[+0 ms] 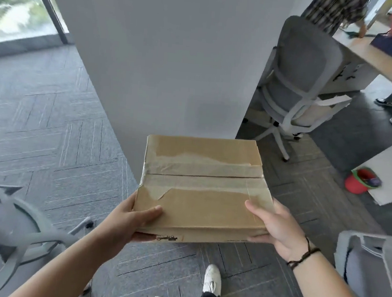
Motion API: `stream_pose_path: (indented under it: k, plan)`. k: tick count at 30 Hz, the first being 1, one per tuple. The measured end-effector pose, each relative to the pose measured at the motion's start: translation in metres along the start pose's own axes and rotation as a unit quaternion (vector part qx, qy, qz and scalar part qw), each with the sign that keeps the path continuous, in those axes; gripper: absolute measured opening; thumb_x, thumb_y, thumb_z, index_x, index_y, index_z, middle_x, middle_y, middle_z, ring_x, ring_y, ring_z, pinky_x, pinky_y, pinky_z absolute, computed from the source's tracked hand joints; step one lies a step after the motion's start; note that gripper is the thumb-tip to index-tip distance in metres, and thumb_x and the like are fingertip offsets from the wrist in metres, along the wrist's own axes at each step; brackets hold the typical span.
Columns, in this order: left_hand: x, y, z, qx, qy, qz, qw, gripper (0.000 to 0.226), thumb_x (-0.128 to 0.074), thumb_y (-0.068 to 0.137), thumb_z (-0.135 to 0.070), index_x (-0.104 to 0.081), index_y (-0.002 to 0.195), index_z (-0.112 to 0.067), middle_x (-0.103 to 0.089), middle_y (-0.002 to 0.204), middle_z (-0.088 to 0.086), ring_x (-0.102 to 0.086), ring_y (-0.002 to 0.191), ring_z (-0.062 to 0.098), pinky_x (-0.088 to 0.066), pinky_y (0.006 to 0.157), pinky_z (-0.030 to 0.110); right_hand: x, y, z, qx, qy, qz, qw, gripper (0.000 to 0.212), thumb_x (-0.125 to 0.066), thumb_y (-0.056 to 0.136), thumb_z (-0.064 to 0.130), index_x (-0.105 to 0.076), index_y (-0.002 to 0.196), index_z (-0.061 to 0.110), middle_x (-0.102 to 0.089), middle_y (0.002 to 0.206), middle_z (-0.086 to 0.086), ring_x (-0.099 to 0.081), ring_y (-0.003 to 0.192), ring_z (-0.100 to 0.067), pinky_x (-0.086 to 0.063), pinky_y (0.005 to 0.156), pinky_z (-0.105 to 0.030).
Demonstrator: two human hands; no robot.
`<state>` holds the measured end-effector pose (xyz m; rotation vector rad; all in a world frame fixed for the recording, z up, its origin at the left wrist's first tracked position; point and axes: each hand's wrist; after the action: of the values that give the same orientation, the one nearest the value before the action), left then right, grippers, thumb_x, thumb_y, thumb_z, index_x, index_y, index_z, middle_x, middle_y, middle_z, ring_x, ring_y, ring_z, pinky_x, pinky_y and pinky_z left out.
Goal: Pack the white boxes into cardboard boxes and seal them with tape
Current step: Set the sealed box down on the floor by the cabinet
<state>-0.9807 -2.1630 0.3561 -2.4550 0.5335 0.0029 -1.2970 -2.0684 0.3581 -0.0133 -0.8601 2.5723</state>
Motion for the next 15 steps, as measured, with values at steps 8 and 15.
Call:
stream_pose_path:
  k: [8,15]
  plan:
    - [-0.033,0.093,-0.006,0.046,-0.083,-0.079,0.992,0.048,-0.081,0.079,-0.021,-0.065,0.123,-0.031,-0.073,0.119,0.004,-0.072,0.103,0.028,-0.059,0.088,0.052,0.022,0.138,0.033,-0.011,-0.045,0.066,0.997,0.031,-0.077,0.089,0.035,-0.064,0.116,0.037,-0.070,0.116,0.013,-0.064,0.106,-0.010,-0.063,0.076,-0.053]
    - [-0.025,0.185,0.042,0.091,-0.151,-0.150,0.973,0.050,-0.083,0.075,-0.029,-0.067,0.122,-0.034,-0.072,0.121,0.003,-0.067,0.113,0.029,-0.059,0.087,0.052,0.001,0.248,-0.005,-0.027,-0.071,0.099,0.992,0.034,-0.075,0.090,0.030,-0.062,0.119,0.043,-0.071,0.112,0.021,-0.064,0.108,-0.005,-0.063,0.081,-0.050]
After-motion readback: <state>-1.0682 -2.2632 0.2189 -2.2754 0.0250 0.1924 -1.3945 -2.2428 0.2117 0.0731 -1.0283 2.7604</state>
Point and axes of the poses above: each hand's wrist, its own y-axis towards the middle knuckle, its own x-axis out of the back of the hand, z = x × y
